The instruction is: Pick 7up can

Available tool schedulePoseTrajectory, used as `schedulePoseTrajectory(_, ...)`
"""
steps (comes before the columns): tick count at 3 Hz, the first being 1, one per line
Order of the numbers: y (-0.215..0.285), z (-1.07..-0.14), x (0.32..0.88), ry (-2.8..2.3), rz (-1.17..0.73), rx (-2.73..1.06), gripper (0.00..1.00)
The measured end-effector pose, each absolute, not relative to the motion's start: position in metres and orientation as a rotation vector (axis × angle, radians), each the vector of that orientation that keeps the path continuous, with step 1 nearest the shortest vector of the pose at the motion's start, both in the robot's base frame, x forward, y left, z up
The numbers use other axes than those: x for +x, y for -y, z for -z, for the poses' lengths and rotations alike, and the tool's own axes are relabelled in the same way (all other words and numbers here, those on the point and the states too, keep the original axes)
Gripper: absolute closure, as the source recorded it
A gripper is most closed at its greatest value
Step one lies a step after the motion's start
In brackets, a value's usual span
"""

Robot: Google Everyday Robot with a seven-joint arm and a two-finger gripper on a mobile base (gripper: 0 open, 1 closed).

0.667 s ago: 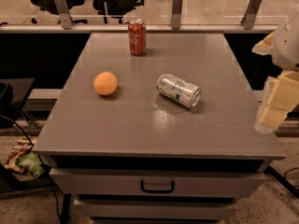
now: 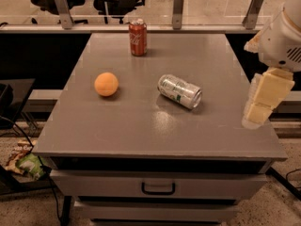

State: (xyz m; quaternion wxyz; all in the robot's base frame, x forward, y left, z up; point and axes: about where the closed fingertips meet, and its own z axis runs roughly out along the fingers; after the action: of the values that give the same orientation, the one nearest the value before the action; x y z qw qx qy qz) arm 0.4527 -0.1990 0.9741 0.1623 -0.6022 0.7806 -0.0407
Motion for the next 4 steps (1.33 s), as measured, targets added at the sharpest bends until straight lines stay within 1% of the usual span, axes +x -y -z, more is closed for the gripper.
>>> schedulePoseTrajectory(2, 0.146, -0.942, 0.509, -2.315, 0.096, -1.694, 0.00)
schedulePoseTrajectory(4, 0.113, -0.904, 0.556, -2.431, 0.097, -1.643, 0.00)
